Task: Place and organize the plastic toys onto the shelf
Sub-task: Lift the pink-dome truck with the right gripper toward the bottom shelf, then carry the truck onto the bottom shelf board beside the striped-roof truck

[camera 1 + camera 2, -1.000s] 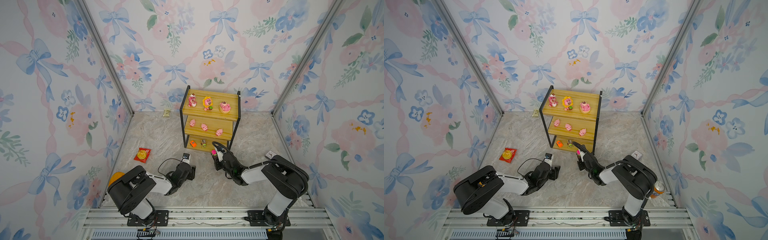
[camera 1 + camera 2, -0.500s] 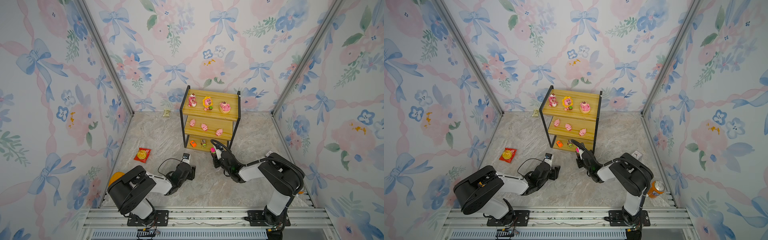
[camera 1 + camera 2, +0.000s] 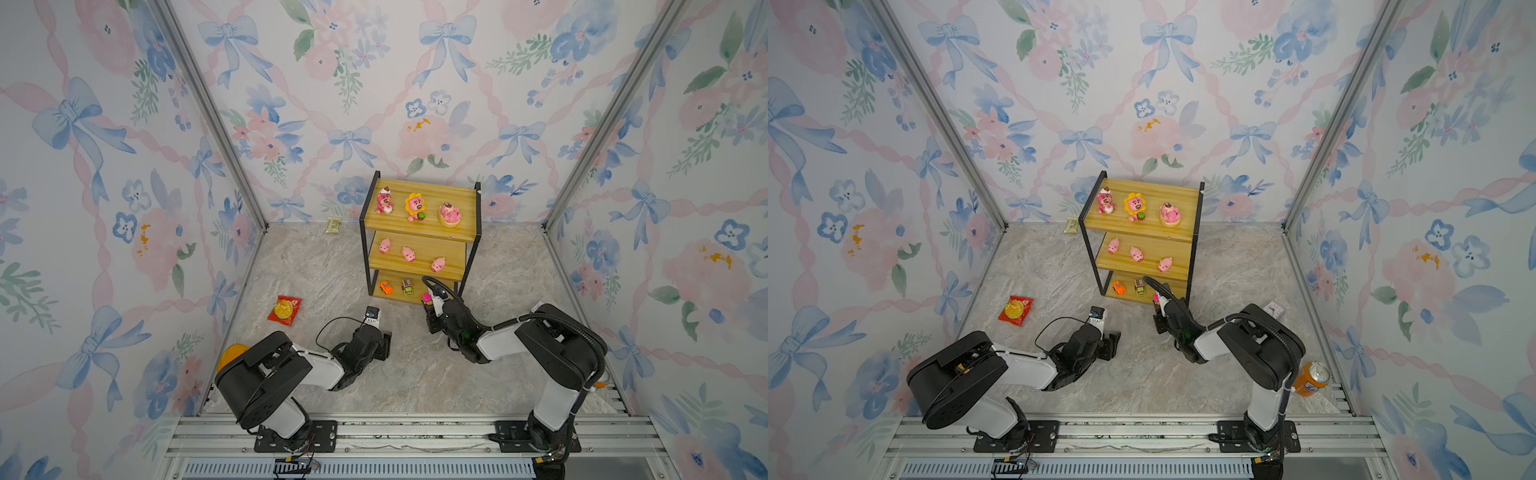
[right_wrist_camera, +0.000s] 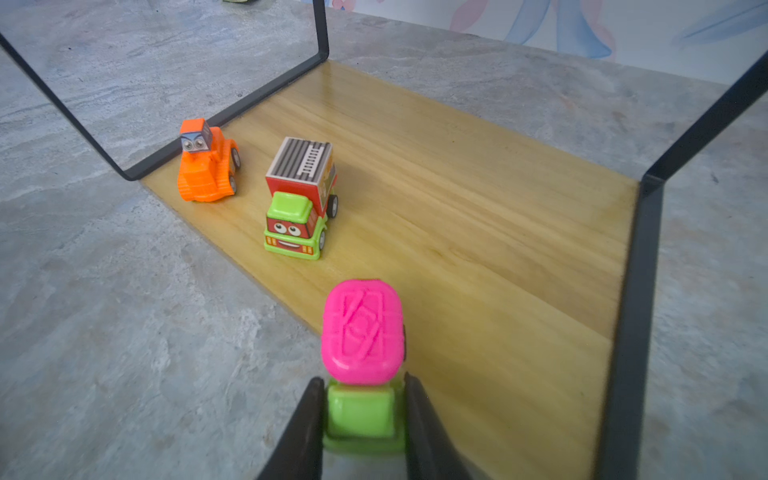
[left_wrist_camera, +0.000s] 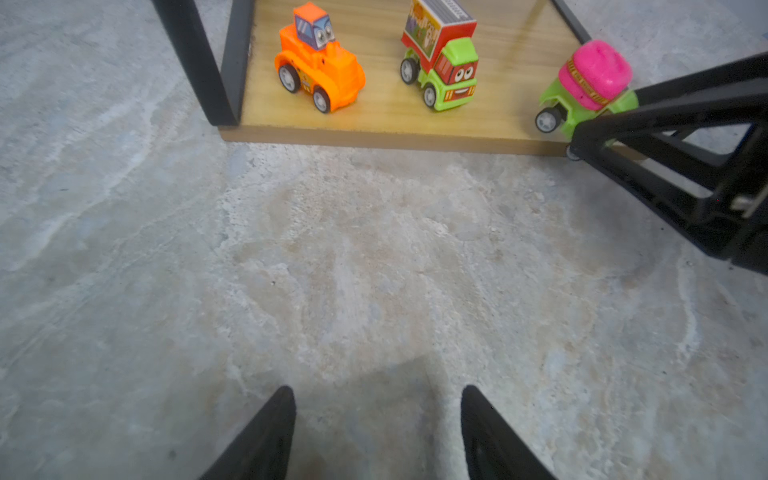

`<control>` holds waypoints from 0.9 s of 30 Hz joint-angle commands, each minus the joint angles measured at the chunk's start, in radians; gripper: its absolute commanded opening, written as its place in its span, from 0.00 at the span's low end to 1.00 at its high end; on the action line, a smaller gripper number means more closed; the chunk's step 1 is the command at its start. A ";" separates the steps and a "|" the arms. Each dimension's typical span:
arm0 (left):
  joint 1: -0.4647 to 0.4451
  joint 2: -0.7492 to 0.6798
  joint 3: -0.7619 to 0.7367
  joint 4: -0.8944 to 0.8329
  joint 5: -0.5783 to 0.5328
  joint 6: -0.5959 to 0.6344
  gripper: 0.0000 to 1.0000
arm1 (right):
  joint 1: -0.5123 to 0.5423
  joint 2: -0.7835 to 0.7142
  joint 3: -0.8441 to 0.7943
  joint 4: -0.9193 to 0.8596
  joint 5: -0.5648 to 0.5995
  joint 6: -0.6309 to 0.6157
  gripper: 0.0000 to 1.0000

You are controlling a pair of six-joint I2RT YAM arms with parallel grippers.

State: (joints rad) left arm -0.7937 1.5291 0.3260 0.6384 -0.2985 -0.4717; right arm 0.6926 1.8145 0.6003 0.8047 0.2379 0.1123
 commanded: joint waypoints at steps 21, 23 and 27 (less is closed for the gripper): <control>-0.007 0.009 -0.001 -0.032 -0.014 0.012 0.65 | -0.031 0.048 0.044 -0.003 0.007 0.027 0.17; -0.006 0.008 0.001 -0.032 -0.014 0.013 0.65 | -0.034 0.049 0.051 -0.008 0.002 0.024 0.17; -0.006 0.008 0.001 -0.032 -0.014 0.016 0.65 | -0.036 0.052 0.062 -0.011 0.001 0.025 0.18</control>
State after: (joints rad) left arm -0.7937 1.5291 0.3260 0.6384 -0.2993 -0.4713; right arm 0.6662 1.8507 0.6334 0.8009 0.2367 0.1268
